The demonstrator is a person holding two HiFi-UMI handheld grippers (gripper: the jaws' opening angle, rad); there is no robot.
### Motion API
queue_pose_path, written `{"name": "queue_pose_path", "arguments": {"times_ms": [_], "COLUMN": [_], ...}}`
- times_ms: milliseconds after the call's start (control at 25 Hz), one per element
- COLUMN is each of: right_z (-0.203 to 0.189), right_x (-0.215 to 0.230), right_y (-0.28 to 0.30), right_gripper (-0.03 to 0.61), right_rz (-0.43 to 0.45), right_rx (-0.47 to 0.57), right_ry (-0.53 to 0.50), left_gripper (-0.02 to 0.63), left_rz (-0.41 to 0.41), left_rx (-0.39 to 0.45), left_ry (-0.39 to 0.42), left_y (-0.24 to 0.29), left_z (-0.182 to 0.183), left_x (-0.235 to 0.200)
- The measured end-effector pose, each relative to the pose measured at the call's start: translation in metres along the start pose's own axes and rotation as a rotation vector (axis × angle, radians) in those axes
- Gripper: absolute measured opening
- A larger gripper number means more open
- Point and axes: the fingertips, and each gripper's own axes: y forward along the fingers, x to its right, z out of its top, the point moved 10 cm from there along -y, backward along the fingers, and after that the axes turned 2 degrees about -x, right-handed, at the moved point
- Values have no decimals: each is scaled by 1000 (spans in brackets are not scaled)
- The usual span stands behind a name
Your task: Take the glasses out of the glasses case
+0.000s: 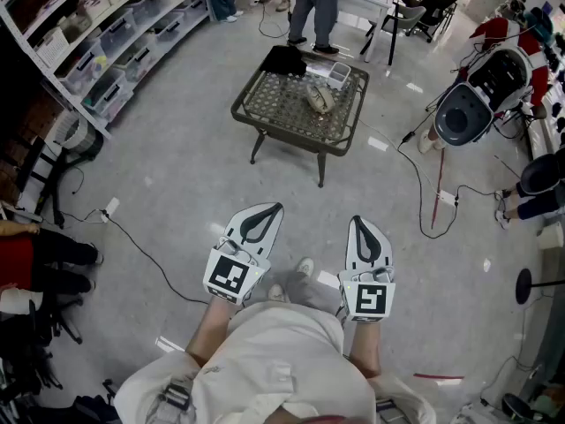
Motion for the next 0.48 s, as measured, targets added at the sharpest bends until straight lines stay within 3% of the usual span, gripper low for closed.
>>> {"name": "queue_pose_path", "arguments": {"times_ms": [280, 480], "right_z": [0, -1], "right_x": [-3, 0], "right_y": [5, 20], "right_gripper": [5, 5], "right_rz": [-64, -41], "right_rx": [27, 17], "right_ry": [-17, -10], "left_gripper": [12, 12], "left_rz": [-10, -17], "left_rx": [6, 0], "left_ry": [-3, -1], "left_y": [4, 19], "left_z": [-5, -7], "left_x": [-9, -16]}}
